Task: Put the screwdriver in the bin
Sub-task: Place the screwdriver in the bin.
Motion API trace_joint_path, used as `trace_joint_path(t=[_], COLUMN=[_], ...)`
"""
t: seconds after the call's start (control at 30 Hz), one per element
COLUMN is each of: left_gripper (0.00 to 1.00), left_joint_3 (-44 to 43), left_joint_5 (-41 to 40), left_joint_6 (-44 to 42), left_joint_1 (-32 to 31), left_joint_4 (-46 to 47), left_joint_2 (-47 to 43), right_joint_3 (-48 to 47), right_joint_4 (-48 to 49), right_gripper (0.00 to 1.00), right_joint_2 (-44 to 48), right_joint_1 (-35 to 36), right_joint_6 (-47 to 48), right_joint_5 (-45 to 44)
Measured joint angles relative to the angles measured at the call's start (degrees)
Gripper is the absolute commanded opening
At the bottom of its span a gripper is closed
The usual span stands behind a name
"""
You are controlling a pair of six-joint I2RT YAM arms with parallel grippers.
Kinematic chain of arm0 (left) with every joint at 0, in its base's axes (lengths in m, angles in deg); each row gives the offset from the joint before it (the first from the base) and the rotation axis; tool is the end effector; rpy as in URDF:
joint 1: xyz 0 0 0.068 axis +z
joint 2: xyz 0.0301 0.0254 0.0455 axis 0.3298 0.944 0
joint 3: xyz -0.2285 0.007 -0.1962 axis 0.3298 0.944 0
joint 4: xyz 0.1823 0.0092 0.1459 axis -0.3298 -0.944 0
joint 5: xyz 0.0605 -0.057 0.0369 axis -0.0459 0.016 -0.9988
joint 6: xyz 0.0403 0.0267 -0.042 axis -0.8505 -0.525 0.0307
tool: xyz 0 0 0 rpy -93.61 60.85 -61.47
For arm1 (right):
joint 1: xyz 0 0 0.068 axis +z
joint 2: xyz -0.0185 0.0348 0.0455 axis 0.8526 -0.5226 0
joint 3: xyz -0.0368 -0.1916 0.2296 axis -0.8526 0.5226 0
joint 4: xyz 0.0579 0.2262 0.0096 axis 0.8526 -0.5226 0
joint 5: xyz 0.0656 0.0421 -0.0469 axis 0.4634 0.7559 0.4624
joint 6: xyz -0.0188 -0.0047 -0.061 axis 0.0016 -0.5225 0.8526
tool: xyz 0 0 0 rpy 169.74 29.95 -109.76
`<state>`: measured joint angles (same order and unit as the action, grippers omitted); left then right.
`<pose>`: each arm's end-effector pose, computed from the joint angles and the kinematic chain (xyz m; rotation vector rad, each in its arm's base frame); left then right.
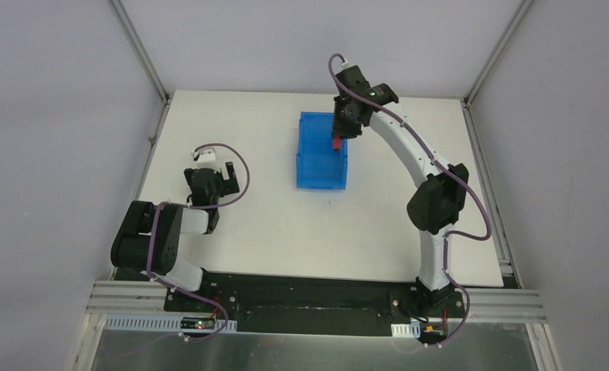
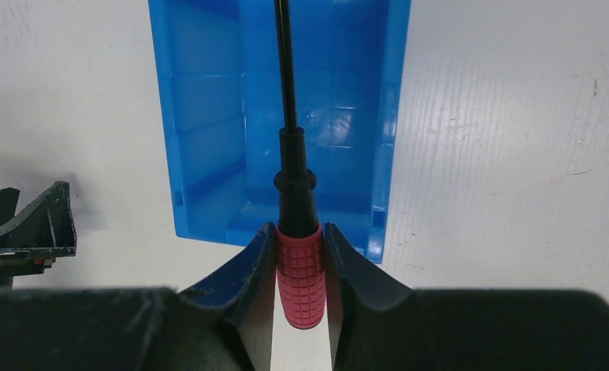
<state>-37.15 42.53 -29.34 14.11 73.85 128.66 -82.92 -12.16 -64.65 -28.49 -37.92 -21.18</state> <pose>0.2594 -0.0160 0.1905 -0.0437 1.9236 0.0582 0.3717 0.2095 0.3532 -0.0239 2.5707 0.2695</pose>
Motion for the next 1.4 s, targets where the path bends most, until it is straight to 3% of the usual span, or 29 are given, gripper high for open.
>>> trace_joint_path(t=[0.6, 1.4], left_gripper=[0.99, 0.99], left_joint_3=[0.0, 0.0], left_joint_5=[0.0, 0.0], left_joint_6=[0.0, 0.0], left_joint_1=[0.0, 0.0], left_joint_4=[0.0, 0.0], left_joint_2=[0.0, 0.0], right_joint_3=[1.38, 5.92], right_joint_4=[2.32, 6.16], right_gripper=[0.16, 0.16], right_joint_2=[-4.33, -11.45], right_joint_1=[6.69, 8.04], right_joint_6=[-5.2, -7.52], right_joint_5=[-9.35, -11.52])
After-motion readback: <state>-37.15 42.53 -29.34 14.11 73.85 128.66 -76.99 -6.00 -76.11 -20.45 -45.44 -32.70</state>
